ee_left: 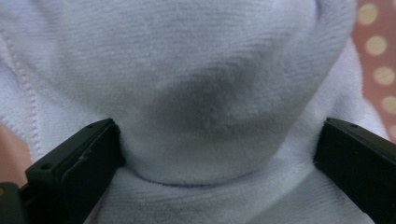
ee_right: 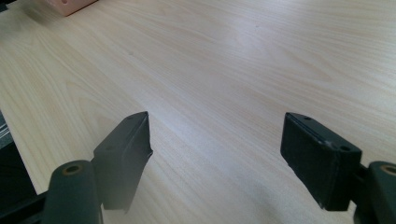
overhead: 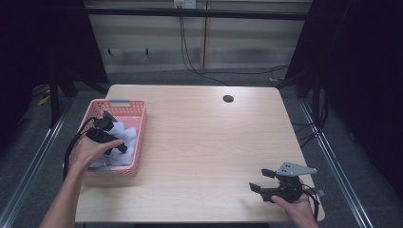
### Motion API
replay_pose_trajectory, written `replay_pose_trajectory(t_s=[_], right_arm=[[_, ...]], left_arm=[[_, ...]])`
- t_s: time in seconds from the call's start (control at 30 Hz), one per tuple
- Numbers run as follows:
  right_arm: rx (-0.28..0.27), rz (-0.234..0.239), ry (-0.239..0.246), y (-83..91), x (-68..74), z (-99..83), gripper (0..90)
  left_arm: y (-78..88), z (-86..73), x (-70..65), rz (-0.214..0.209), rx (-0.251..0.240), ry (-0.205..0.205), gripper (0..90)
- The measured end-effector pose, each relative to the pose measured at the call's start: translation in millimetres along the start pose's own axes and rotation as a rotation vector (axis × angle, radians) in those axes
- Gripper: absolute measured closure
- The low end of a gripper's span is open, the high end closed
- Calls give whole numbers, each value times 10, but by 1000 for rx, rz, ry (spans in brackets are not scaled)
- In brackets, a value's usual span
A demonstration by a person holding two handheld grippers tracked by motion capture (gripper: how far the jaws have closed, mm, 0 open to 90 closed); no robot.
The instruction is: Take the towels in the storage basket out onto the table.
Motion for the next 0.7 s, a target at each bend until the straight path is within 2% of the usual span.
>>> replay_pose_trajectory(t_s=[0.13,0.2,0.27,0.3,0.37,0.47,0.5,0.53,0.57,0.67,0.7], right_arm=[[2,3,2,-1,0,-2,246],[2,5,3,-3,5,-2,247],[6,7,2,-4,10,-3,248],[4,13,10,-1,18,-3,249],[5,13,12,3,23,-6,248],[7,12,12,6,22,-15,248],[5,12,12,9,17,-15,249],[5,14,13,13,12,-14,249],[5,14,13,13,12,-14,249],[4,17,15,17,27,-14,249],[4,15,15,18,29,-15,249]], left_arm=[[-71,-16,-26,31,6,-8,0],[-87,6,-47,51,34,-21,0],[-116,26,-38,47,65,3,0],[-127,51,-56,65,86,-17,10],[-125,56,-70,80,88,-16,29],[-116,58,-75,98,93,-18,141],[-111,66,-78,114,93,-15,141],[-113,72,-77,113,93,-20,183],[-108,76,-80,119,95,-12,183],[-82,79,-64,134,91,-34,296],[-76,74,-62,141,90,-25,321]])
Point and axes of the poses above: each handheld gripper's, and its own axes: y roughly backward along the jaws, z roughly out of its top, x roughly to its left, the point moved 2 cm from there along -y, roughly forward along the jaws, and after that the axes turned 12 degrees about z, right-handed, at the moved point
